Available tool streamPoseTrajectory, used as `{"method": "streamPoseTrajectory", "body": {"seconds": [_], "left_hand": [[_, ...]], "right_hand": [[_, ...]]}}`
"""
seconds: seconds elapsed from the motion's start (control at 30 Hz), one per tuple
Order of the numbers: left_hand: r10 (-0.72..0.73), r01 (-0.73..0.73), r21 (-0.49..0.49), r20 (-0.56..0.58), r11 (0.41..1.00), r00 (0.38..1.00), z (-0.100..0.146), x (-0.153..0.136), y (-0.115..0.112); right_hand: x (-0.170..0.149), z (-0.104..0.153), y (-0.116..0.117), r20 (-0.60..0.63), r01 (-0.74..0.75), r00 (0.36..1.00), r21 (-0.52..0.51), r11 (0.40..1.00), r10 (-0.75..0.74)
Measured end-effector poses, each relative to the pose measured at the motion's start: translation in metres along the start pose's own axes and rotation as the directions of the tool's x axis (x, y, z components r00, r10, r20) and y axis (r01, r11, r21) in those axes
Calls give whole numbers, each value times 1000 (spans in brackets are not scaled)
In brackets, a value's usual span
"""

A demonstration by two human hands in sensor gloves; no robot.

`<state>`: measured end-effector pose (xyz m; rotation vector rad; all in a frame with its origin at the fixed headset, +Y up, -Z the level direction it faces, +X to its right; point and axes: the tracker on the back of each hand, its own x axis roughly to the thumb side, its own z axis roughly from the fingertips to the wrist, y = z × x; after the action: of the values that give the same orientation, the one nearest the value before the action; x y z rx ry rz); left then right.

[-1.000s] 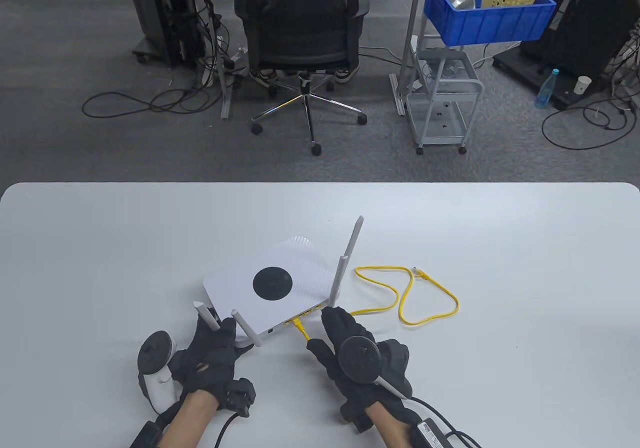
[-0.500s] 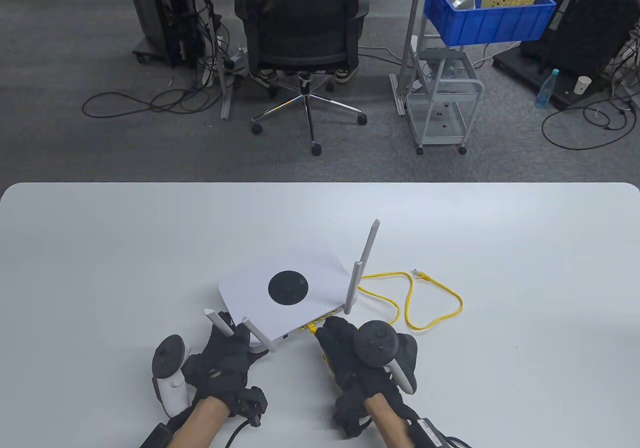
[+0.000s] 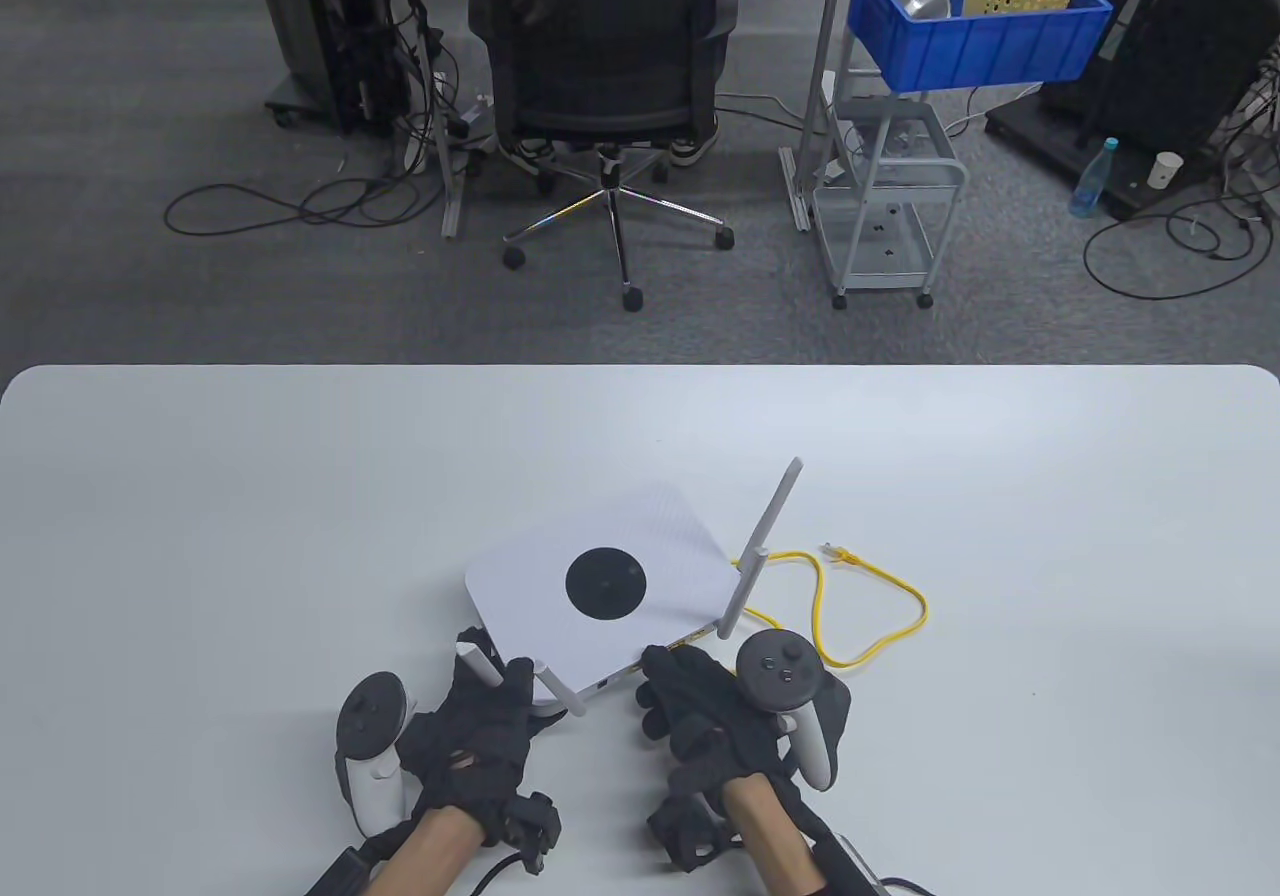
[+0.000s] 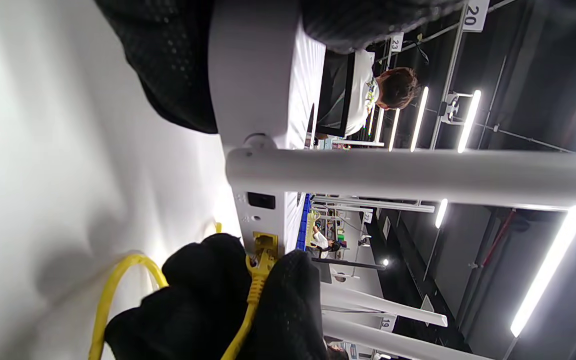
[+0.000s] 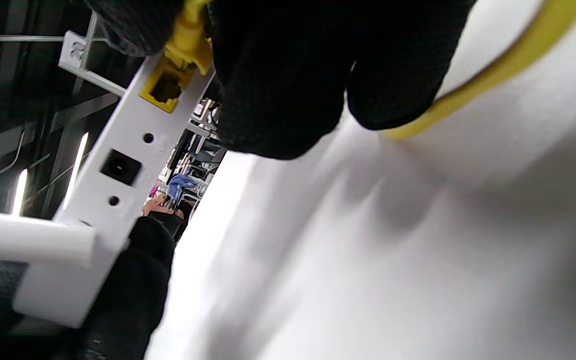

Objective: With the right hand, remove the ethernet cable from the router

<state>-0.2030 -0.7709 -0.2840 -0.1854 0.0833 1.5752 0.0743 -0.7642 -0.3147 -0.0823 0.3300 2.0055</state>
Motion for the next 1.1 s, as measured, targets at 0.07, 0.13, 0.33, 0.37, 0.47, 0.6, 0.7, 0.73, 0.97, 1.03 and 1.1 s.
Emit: {"method": "streamPoseTrajectory", "body": {"seconds": [0.07,0.13,0.33,0.37,0.47,0.6,0.7,0.73,0.97,1.03,1.1], "left_hand": [[-5,5,-2,-1,1000,1000,0,0,0],[-2,2,-3,-9,1000,1000,0,-1,0],[37,-37,6,-32,999,999,-3,-3,6],[50,-49,12,-33,999,998,-4,-3,7],[71,-70,16,-43,997,997,-4,-4,10],[78,-77,18,-46,997,996,-4,-3,10],[89,-88,17,-46,996,995,-4,-3,10],[95,-95,17,-46,995,994,-4,-3,10],[108,-108,15,-18,994,994,-6,0,16],[109,-109,16,-13,994,994,-6,2,16],[154,-153,69,-9,986,988,-9,1,24]], "right_hand": [[-2,-1,0,-24,42,999,24,999,-41],[-4,-1,0,-19,53,998,32,998,-53],[-2,-1,1,47,82,995,34,996,-84],[-1,-1,2,56,102,993,32,994,-104],[0,-1,2,80,125,989,27,992,-127],[-1,-2,1,96,147,984,31,989,-149],[-1,-2,0,109,156,981,35,987,-159],[-1,-2,0,116,156,980,36,987,-159],[1,-4,1,135,158,977,72,985,-166],[2,-5,-1,146,157,975,82,984,-168],[4,-2,-3,186,147,967,153,977,-175]]}}
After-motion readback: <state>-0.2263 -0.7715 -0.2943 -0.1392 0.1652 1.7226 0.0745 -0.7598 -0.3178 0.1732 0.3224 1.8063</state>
